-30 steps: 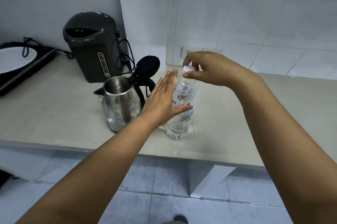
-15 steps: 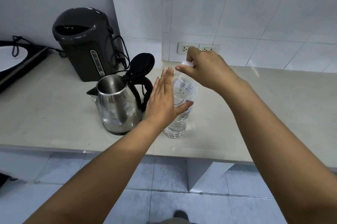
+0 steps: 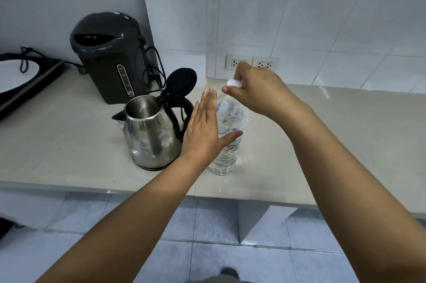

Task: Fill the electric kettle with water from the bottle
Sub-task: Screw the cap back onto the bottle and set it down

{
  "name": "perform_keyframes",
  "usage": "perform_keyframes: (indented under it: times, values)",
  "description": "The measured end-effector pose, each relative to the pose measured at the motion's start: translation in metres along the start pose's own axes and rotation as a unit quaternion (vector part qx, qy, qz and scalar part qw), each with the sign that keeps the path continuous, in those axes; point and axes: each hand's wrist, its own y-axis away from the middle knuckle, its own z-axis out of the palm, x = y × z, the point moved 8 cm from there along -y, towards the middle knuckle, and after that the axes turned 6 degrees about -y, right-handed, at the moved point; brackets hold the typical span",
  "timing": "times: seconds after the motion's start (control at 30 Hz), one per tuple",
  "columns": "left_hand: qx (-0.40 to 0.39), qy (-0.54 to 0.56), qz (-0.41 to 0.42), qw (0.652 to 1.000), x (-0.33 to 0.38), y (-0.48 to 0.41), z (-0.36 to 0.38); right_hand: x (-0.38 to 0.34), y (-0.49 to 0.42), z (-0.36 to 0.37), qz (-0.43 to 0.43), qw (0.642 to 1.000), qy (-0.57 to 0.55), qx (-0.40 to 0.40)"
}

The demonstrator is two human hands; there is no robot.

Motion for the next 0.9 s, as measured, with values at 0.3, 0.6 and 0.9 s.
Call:
perform_keyframes:
  times: [0.3,0.6,0.9]
  values:
    - [-0.029,0.023,-0.01,0.999,-0.006,0.005,0.004,0.014,0.012,0.013,-0.015,0.989,-0.143,0.022]
    - [-0.05,-0.053,-0.035,0.997,-0.009,0.023,0.019,0.027,0.038,0.041,0.078,0.923,-0.366,0.085]
    - [-0.085,-0.089,-0.005,0.992,0.006,0.018,0.034,0.05,0.071,0.025,0.132,0.881,-0.39,0.233]
